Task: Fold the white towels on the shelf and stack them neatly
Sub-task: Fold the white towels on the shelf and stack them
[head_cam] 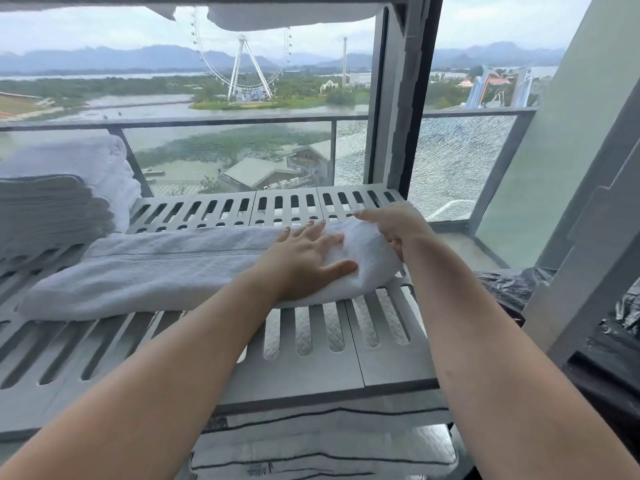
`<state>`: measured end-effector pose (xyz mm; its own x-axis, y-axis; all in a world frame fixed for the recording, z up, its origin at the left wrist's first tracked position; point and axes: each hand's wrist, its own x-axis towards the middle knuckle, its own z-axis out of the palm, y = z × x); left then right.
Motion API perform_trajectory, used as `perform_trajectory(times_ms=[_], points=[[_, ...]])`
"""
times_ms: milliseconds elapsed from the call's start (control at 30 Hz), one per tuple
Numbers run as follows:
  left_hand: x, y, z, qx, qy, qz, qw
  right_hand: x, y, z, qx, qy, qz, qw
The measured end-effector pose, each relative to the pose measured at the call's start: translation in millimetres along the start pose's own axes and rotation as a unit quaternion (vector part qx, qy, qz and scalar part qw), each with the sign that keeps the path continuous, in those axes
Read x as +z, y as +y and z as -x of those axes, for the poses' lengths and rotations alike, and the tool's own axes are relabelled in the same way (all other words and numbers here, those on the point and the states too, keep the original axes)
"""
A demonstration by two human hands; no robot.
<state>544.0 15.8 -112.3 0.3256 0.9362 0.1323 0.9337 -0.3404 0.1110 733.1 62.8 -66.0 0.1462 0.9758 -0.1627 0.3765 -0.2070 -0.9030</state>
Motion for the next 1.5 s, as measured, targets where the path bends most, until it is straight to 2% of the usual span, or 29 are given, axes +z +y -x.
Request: perform_trajectory(times_ms=[67,133,300,400,500,567,633,700,800,900,967,1067,1100,1133,1233,1267,1333,1400,1433,1500], points=[[-5.6,-0.5,1.1,-0.019,0.016,0.007,1.0,6.7,0.7,-1.2,-0.053,0.032,0.013,0.998],[-12.8,-3.8,6.2,-0.031,0.015,0.0,0.999,12.1,-0.2,-0.8,-0.066,0.019,0.085,0.994],[-43.7,-49.3,35.8,-0.071,-0.014,-0.024,0.997,13.4,-5.9,-6.0,-0.026,0.003,0.208,0.978],[-47.6,-80.8,54.2,-0.09,-0.044,-0.06,0.993,14.1,-10.5,3.1,-0.013,-0.016,0.232,0.973],[-32.2,-85.7,58.4,-0.115,-0.09,-0.065,0.987,21.1,-23.6,20.7,-0.047,-0.02,0.202,0.978],[-30.0,-85.6,56.6,-0.092,-0.101,-0.034,0.99,32.0,-39.8,33.9,-0.035,-0.085,0.073,0.993],[-45.0,-98.2,62.2,-0.055,-0.092,0.026,0.994,46.4,-63.8,50.8,-0.027,-0.171,-0.061,0.983],[-61.1,-127.1,79.1,-0.049,-0.064,0.0,0.997,64.2,-90.1,63.9,-0.047,-0.207,-0.084,0.974],[-67.4,-173.5,115.0,-0.116,-0.069,-0.084,0.987,99.9,-126.8,79.7,-0.074,-0.243,-0.063,0.965],[-63.8,-193.9,141.7,-0.108,-0.107,0.005,0.988,155.0,-156.4,100.9,-0.09,-0.282,0.018,0.955],[-74.3,-212.9,153.7,-0.108,-0.067,0.121,0.984,196.1,-172.2,116.1,-0.108,-0.26,0.078,0.956],[-90.9,-251.9,172.8,-0.163,0.023,0.218,0.962,254.3,-188.9,132.1,-0.144,-0.215,0.131,0.957],[-93.3,-267.5,179.3,-0.186,0.036,0.257,0.948,273.5,-191.9,136.5,-0.149,-0.209,0.148,0.955],[-95.0,-280.1,186.7,-0.21,0.038,0.333,0.918,292.9,-194.2,141.5,-0.15,-0.21,0.177,0.95],[-93.7,-296.9,200.7,-0.235,0.075,0.594,0.765,342.8,-189.5,151.5,-0.171,-0.18,0.316,0.916],[-90.0,-298.1,201.5,-0.229,0.09,0.64,0.728,355.2,-184.4,153.9,-0.179,-0.16,0.333,0.912],[-83.6,-295.8,201.4,-0.232,0.112,0.7,0.666,371.0,-173.6,154.3,-0.171,-0.137,0.297,0.929],[-84.8,-291.1,200.4,-0.237,0.113,0.745,0.614,378.5,-165.5,152.1,-0.191,-0.095,0.232,0.949],[-85.3,-290.6,199.1,-0.233,0.113,0.763,0.593,378.8,-162.4,149.7,-0.229,-0.056,0.23,0.944],[-88.0,-288.9,199.6,-0.233,0.118,0.768,0.585,372.7,-156.9,144.0,-0.285,0.008,0.236,0.929]])
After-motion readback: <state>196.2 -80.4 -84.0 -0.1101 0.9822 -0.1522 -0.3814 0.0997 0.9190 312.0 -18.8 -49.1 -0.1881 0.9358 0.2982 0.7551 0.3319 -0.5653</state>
